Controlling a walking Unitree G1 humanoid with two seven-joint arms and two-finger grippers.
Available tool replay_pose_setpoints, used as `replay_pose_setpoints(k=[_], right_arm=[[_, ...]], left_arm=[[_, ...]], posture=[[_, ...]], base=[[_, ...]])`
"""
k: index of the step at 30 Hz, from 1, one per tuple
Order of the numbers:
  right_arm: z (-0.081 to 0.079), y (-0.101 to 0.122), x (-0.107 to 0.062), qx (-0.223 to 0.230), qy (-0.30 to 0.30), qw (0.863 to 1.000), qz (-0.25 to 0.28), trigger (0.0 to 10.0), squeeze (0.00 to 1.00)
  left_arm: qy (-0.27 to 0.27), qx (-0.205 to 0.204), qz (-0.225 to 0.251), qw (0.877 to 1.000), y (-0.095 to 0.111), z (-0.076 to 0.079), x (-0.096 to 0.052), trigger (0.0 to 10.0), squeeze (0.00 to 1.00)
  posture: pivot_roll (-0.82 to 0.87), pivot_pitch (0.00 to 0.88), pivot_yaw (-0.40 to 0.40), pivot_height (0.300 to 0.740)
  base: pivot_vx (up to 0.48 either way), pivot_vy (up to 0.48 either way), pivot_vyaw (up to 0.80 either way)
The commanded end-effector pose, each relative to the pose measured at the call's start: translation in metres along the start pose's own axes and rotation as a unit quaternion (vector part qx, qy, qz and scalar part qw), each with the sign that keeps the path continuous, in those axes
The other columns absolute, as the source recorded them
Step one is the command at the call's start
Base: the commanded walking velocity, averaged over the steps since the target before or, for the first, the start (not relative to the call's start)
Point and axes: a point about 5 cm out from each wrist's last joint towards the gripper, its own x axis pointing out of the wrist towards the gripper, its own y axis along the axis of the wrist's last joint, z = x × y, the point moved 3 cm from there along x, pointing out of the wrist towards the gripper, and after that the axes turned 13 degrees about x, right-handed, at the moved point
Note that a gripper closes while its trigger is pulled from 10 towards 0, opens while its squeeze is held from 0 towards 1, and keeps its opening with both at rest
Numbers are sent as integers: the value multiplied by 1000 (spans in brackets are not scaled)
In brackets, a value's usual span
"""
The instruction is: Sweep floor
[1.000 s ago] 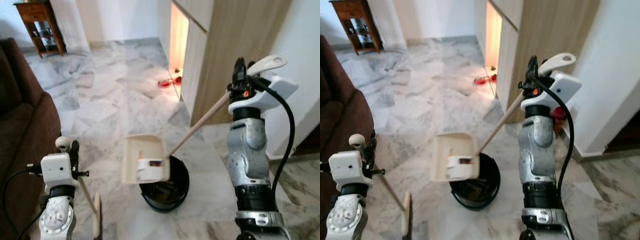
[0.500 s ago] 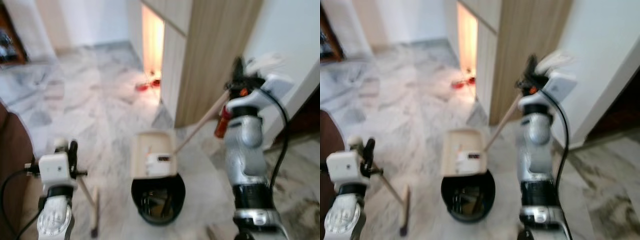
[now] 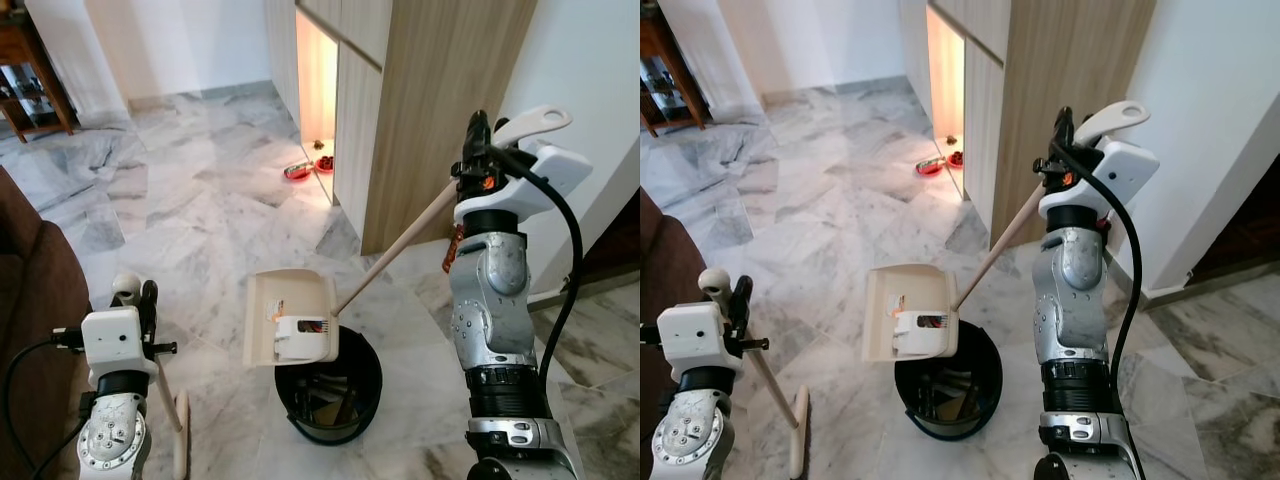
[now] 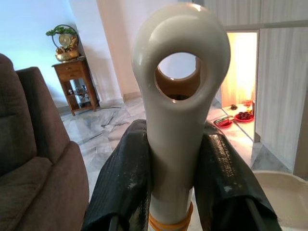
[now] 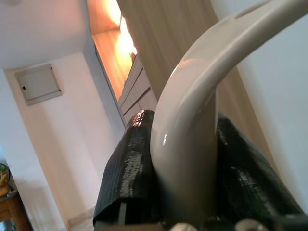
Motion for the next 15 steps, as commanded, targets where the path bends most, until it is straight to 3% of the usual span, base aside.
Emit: replay_pose_setpoints(k=[1, 7, 15], right_arm=[[-8, 15, 6, 9, 12, 999, 33, 10000, 0], [-9, 15, 6, 12, 14, 999, 31, 10000, 0], [-10, 14, 6, 14, 17, 999, 31, 10000, 0]], left_arm=[[6, 13, 17, 1000, 7, -4, 3, 10000, 0], [7, 11, 17, 1000, 7, -4, 3, 10000, 0], [9, 9, 19, 1000, 8, -4, 3, 10000, 0]], posture=[[147, 6, 40, 740], [147, 6, 41, 740], [146, 5, 41, 740]], base=[[0, -270, 0], [0, -88, 0], [206, 0, 0]])
